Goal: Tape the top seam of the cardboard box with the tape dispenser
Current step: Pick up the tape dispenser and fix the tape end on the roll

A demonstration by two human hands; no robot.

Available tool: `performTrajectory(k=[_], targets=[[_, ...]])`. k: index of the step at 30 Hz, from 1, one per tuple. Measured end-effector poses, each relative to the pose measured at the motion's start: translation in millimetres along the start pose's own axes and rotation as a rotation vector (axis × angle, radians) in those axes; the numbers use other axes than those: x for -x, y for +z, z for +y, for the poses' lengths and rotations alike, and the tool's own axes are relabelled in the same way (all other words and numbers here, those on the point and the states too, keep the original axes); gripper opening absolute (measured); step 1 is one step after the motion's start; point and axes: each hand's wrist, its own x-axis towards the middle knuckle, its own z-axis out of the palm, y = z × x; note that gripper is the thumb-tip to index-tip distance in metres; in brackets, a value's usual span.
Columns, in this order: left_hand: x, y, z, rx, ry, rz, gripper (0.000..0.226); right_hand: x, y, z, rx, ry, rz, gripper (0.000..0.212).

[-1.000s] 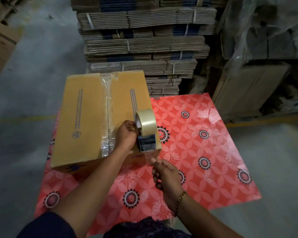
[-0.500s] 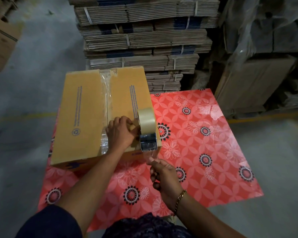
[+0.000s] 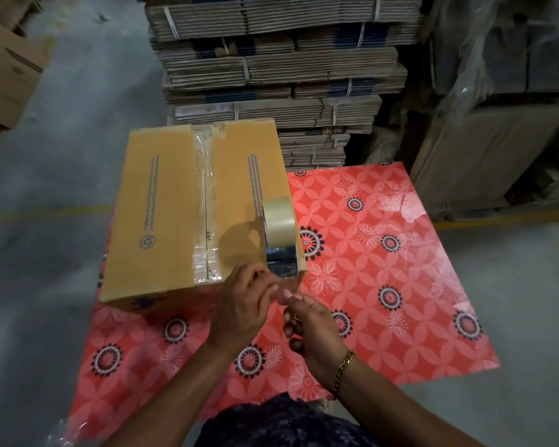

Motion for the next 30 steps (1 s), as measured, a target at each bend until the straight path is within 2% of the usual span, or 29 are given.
performTrajectory(k=[6, 8, 10, 12, 15, 18, 21, 24, 28, 30], targets=[[-7, 1, -2, 0.032, 0.007, -0.023, 0.012, 3, -9, 4, 0.091, -0.054, -0.055, 0.041], [-6, -1, -2, 0.062, -0.006, -0.025, 0.009, 3, -22, 10, 0.278, -0.196, -0.052, 0.036], [-6, -3, -1, 0.075, -0.014, -0.024, 0.008, -4, -39, 14, 0.558, -0.434, 0.06, 0.028], [-5, -5, 0, 0.091, -0.036, -0.015, 0.008, -14, -52, 11, 0.754, -0.594, 0.152, 0.03], [-5, -5, 0, 0.122, -0.07, -0.002, 0.008, -27, -56, 0, 0.879, -0.746, 0.127, 0.032], [-4, -3, 0, 0.152, -0.097, -0.015, 0.01, -33, -52, -8, 1.033, -0.875, 0.087, 0.024], [-5, -4, 0, 0.161, -0.091, -0.033, 0.012, -39, -49, -15, 1.154, -0.937, 0.075, 0.014], [-5, -5, -1, 0.199, -0.126, -0.046, 0.011, -44, -49, -18, 1.169, -0.934, 0.068, 0.005], [4, -1, 1, 0.316, -0.242, -0.034, 0.044, -45, -48, -19, 1.153, -0.913, 0.051, 0.003], [10, 1, -1, 0.313, -0.256, 0.002, 0.05, -44, -48, -20, 1.134, -0.907, 0.036, 0.003]])
